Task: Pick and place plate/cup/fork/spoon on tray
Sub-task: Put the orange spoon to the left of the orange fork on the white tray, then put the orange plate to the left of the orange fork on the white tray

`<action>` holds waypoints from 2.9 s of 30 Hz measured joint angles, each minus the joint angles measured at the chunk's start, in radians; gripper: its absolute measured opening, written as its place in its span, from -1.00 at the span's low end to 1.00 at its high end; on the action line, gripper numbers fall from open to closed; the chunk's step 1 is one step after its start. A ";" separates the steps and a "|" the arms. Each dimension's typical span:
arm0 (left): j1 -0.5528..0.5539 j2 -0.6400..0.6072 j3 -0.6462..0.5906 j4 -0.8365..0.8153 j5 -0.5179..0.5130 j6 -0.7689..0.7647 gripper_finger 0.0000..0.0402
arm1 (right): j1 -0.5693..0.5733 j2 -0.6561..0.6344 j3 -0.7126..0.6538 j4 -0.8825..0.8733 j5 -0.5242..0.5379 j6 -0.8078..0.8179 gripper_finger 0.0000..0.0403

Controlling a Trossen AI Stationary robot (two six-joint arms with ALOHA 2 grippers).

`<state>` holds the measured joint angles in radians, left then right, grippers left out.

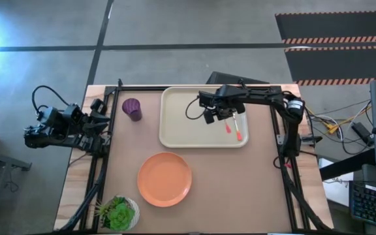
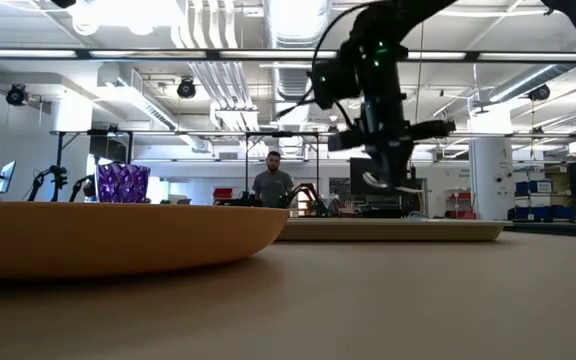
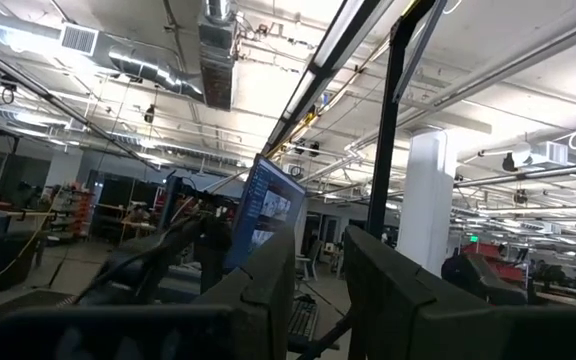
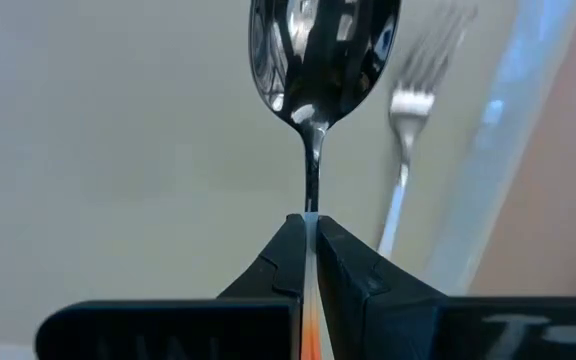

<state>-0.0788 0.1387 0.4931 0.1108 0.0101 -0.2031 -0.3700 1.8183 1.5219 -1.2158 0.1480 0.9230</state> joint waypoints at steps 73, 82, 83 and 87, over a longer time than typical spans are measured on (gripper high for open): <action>0.000 0.000 -0.002 -0.036 0.001 0.000 -0.64 | -0.060 -0.086 -0.252 0.268 -0.096 0.016 -0.57; 0.000 0.000 0.001 -0.047 0.001 0.008 -0.64 | 0.038 -0.238 -0.091 0.305 -0.104 -0.007 -0.56; 0.000 0.000 0.003 -0.044 0.001 0.008 -0.64 | 0.059 -0.248 -0.076 0.322 -0.107 -0.007 -0.56; 0.000 0.000 0.005 -0.042 0.001 0.008 -0.64 | 0.148 -0.260 -0.039 0.419 -0.189 -0.007 -0.56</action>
<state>-0.0789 0.1387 0.4980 0.0684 0.0113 -0.1951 -0.2217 1.5587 1.4829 -0.7971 -0.0405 0.9161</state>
